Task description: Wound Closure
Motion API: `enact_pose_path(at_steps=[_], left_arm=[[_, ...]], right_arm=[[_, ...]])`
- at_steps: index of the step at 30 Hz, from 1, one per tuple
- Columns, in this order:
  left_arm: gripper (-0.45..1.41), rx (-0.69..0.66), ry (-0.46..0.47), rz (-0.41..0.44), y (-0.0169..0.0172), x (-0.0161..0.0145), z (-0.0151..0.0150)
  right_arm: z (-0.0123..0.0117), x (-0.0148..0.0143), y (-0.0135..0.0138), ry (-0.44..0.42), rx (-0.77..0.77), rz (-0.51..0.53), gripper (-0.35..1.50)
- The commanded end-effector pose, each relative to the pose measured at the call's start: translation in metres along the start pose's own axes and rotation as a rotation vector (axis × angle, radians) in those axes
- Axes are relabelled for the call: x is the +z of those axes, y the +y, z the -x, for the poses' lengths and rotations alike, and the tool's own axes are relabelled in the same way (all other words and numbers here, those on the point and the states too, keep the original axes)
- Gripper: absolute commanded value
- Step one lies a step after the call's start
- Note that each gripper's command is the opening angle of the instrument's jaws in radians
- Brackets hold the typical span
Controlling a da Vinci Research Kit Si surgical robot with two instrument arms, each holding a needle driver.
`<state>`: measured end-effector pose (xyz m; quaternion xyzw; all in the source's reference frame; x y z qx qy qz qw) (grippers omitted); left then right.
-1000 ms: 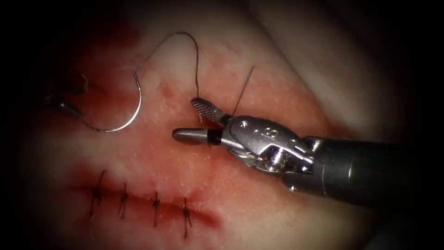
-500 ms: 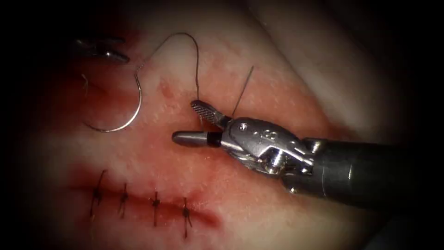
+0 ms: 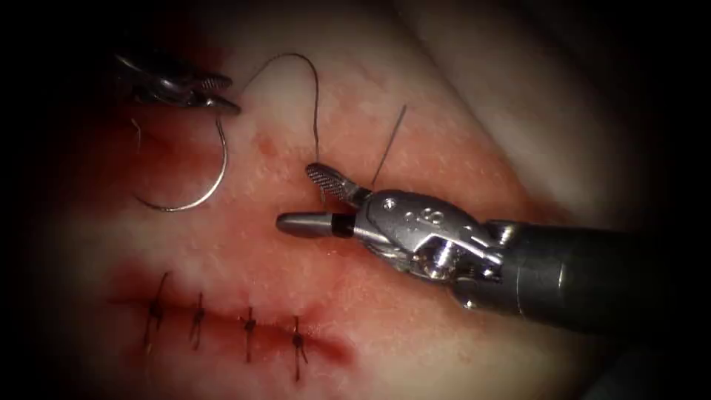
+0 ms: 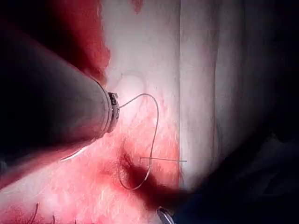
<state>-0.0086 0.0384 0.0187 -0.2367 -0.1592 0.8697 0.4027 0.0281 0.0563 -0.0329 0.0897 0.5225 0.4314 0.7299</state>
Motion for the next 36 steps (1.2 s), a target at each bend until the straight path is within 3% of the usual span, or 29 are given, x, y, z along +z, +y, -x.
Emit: enact_pose_path(at_steps=[1,15,16,18,19,29,36], left_arm=[[0.78,0.002,0.0,0.002,0.0002,0.0005,0.0001],[0.72,0.01,-0.043,-0.006,-0.0007,0.0026,0.0003],[0.59,0.011,-0.044,-0.002,-0.0007,0.0027,0.0003],[-0.31,0.009,-0.058,0.06,-0.0001,0.0023,0.0006],[-0.35,0.005,-0.058,0.06,0.0003,0.0022,0.0006],[-0.35,-0.067,-0.058,0.084,0.0014,0.0008,-0.0002],[-0.35,-0.068,0.034,0.131,0.0003,-0.0037,-0.0015]], right_arm=[[0.0004,0.0006,0.0001,0.0,0.0,0.001,1.23],[0.0005,0.0006,0.0001,-0.003,-0.001,0.001,1.23],[0.0005,0.0006,0.0001,-0.003,-0.001,0.002,1.23],[0.0005,0.0007,0.0001,-0.002,-0.001,0.005,1.23],[0.0005,0.0007,0.0001,-0.002,-0.001,0.005,1.23],[0.0005,0.0005,0.0003,-0.002,-0.001,0.006,1.23],[-0.0004,-0.0021,0.002,0.005,-0.008,0.025,1.23]])
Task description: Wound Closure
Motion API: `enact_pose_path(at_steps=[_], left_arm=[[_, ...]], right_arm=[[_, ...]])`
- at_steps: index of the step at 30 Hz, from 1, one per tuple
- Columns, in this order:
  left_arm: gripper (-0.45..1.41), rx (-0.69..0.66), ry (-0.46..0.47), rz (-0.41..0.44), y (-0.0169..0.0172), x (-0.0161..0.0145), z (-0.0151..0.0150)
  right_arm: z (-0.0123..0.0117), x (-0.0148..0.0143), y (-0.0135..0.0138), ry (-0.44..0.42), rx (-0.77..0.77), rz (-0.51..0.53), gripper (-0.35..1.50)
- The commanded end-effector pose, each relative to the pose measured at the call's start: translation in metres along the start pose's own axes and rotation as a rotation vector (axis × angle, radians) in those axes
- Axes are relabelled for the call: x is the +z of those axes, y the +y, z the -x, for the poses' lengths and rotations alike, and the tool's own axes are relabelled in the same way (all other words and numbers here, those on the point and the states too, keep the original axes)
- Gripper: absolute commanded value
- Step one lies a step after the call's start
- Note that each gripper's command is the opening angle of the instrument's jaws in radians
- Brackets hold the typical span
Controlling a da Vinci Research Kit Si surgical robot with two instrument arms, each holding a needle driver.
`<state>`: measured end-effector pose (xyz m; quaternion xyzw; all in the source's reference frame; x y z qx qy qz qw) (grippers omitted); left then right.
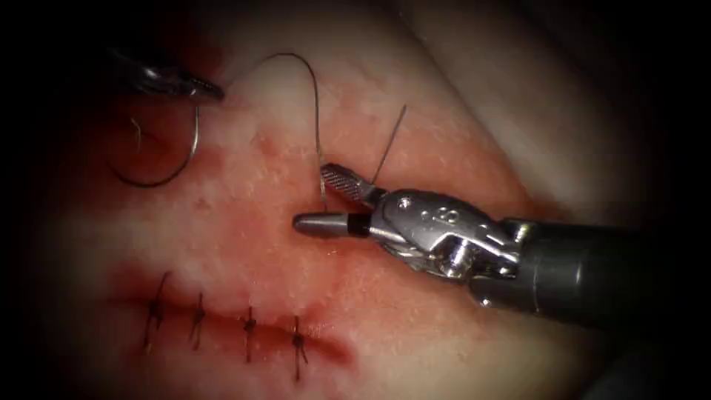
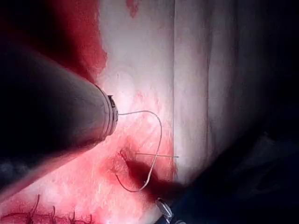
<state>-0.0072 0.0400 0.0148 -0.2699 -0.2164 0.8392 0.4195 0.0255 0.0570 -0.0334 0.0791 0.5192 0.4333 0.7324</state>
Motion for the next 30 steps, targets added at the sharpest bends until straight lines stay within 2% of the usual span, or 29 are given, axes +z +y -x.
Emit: enact_pose_path(at_steps=[1,3,5,6,7,8,10,12,16,21,30], left_arm=[[-0.35,0.003,0.004,0.006,0.0003,0.0003,0.0002],[-0.35,0.005,0.008,0.011,0.0006,-0.0002,0.0006],[-0.35,0.006,0.022,0.016,0.0012,-0.001,0.0011],[-0.35,-0.001,0.028,0.018,0.0014,-0.0011,0.0012],[-0.35,0.016,0.03,0.019,0.0018,-0.0013,0.0012],[-0.35,0.044,0.029,0.018,0.0021,-0.0014,0.0012],[-0.35,0.119,0.024,0.023,0.0029,-0.0015,0.0013],[-0.35,0.26,0.024,0.077,0.0046,-0.0015,0.0011],[-0.35,0.358,0.044,0.14,0.0068,-0.0009,0.0006],[-0.35,0.383,0.067,0.164,0.0082,0.0004,0.0001],[-0.35,0.419,0.061,0.179,0.0083,0.003,0.0008]], right_arm=[[0.0,-0.0004,0.0009,0.011,-0.002,0.008,1.23],[-0.0005,-0.0017,0.0019,0.03,-0.015,0.041,1.21],[-0.0005,-0.0037,0.0039,0.051,-0.035,0.087,0.88],[-0.0004,-0.0039,0.0041,0.054,-0.035,0.09,0.51],[0.0,-0.0043,0.0046,0.053,-0.037,0.099,-0.15],[0.0003,-0.0044,0.0048,0.055,-0.044,0.108,-0.32],[0.0009,-0.0042,0.0051,0.058,-0.071,0.108,-0.35],[0.0014,-0.0033,0.0051,0.061,-0.099,0.099,-0.35],[0.0024,-0.0012,0.0048,0.065,-0.13,0.096,-0.35],[0.0038,0.0012,0.0043,0.045,-0.148,0.084,-0.35],[0.0065,0.0052,0.0036,0.023,-0.174,0.041,-0.35]])
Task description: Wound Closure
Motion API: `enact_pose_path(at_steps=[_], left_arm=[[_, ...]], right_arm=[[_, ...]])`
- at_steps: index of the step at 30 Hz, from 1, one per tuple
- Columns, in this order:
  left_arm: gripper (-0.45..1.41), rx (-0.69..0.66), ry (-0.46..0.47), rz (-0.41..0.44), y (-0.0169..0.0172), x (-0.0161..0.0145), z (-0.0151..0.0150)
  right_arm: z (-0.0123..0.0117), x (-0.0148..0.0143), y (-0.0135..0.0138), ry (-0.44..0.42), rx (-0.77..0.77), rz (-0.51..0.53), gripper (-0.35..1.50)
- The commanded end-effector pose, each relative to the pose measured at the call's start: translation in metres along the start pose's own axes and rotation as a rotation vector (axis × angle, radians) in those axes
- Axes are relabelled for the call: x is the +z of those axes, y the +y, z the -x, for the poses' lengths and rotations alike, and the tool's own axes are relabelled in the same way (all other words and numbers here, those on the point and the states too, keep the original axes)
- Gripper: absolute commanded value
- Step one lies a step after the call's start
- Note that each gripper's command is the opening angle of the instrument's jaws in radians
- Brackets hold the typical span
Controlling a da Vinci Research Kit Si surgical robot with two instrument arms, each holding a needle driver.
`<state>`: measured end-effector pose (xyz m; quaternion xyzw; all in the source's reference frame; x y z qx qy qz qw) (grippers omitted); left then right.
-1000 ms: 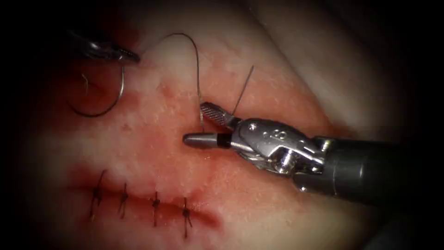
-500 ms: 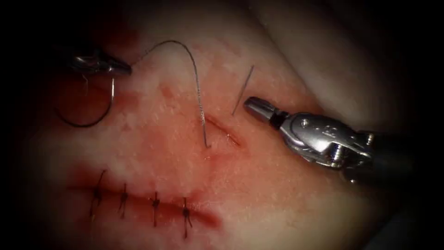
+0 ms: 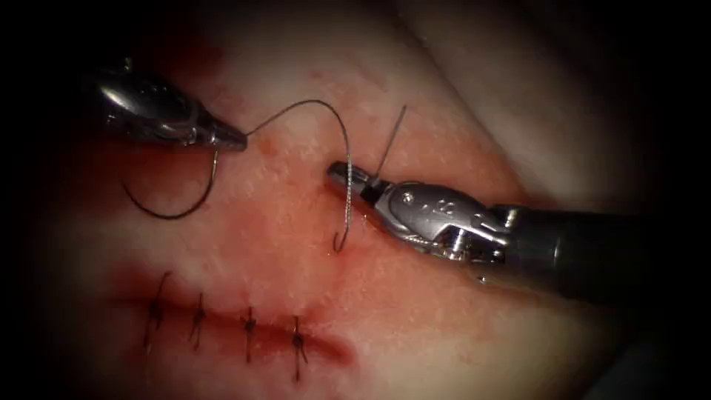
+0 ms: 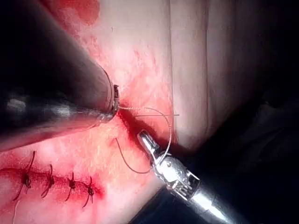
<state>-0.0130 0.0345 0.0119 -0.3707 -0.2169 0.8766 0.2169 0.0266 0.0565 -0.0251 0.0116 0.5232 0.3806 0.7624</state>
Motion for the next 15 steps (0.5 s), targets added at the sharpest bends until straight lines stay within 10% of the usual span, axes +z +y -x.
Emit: enact_pose_path(at_steps=[1,15], left_arm=[[-0.35,0.002,-0.001,-0.002,0.0001,0.0011,-0.0001],[-0.35,0.034,-0.07,-0.015,0.0026,0.0069,0.0016]], right_arm=[[0.0004,0.0009,-0.0004,-0.001,0.0,-0.006,-0.35],[-0.0016,0.0015,-0.0007,0.097,0.016,0.005,-0.35]])
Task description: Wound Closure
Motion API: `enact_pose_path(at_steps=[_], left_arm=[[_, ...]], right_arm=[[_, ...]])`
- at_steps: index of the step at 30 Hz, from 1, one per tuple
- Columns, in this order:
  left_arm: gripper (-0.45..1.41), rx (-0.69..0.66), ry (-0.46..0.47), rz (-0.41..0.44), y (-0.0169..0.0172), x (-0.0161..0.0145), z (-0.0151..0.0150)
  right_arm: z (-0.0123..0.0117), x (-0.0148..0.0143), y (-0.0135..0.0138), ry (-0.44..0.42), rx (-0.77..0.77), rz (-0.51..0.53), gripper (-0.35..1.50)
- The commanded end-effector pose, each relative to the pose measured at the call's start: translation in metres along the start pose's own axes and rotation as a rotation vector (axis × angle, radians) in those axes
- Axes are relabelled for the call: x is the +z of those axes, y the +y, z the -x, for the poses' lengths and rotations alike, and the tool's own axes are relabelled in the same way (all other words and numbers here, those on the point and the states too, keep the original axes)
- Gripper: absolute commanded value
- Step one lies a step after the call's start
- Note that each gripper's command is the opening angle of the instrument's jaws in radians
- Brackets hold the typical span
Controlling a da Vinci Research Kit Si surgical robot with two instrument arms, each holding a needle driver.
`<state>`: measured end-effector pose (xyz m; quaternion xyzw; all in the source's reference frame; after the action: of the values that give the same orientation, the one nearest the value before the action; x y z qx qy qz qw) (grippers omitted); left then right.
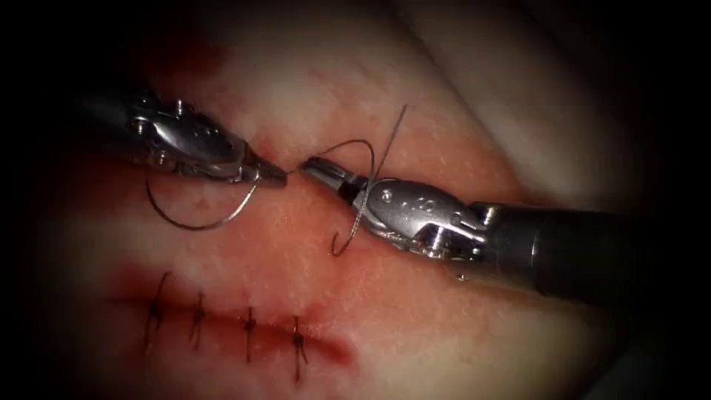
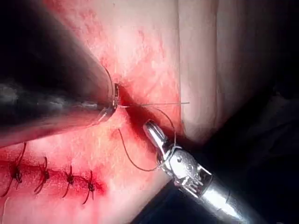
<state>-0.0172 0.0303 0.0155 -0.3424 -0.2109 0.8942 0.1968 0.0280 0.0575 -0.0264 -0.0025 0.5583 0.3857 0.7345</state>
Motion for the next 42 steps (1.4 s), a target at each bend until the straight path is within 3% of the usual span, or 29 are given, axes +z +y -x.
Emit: enact_pose_path(at_steps=[1,5,7,9,10,12,14,31,42], left_arm=[[-0.35,-0.001,-0.003,0.002,0.0004,0.0003,-0.0002],[-0.35,-0.005,-0.02,-0.01,0.0019,-0.0004,-0.001],[-0.35,-0.012,-0.041,-0.009,0.0046,-0.0006,-0.0022],[-0.35,-0.011,-0.046,-0.004,0.0063,-0.0011,-0.003],[-0.35,-0.011,-0.051,-0.001,0.0067,-0.0014,-0.0033],[-0.35,-0.011,-0.057,0.004,0.0072,-0.0019,-0.0036],[-0.35,-0.011,-0.065,-0.004,0.0073,-0.0026,-0.0038],[-0.35,0.03,-0.07,-0.059,0.0059,-0.0082,-0.0071],[-0.35,0.151,-0.121,-0.127,-0.0006,-0.008,-0.0084]], right_arm=[[0.0001,0.0005,-0.0001,0.006,-0.003,0.01,-0.35],[-0.0002,0.0008,-0.0001,0.014,-0.012,0.026,-0.35],[-0.0005,0.0013,0.0002,0.021,-0.02,0.044,-0.35],[-0.0003,0.0016,0.0003,0.023,-0.021,0.072,0.19],[-0.0002,0.0017,0.0003,0.023,-0.028,0.095,0.54],[-0.0001,0.0018,0.0004,0.008,-0.029,0.107,0.88],[0.0001,0.002,0.0005,-0.021,-0.032,0.112,1.08],[0.0025,0.0032,-0.0006,-0.116,-0.06,0.058,1.08],[0.0032,0.003,-0.0012,-0.139,-0.067,-0.035,1.03]])
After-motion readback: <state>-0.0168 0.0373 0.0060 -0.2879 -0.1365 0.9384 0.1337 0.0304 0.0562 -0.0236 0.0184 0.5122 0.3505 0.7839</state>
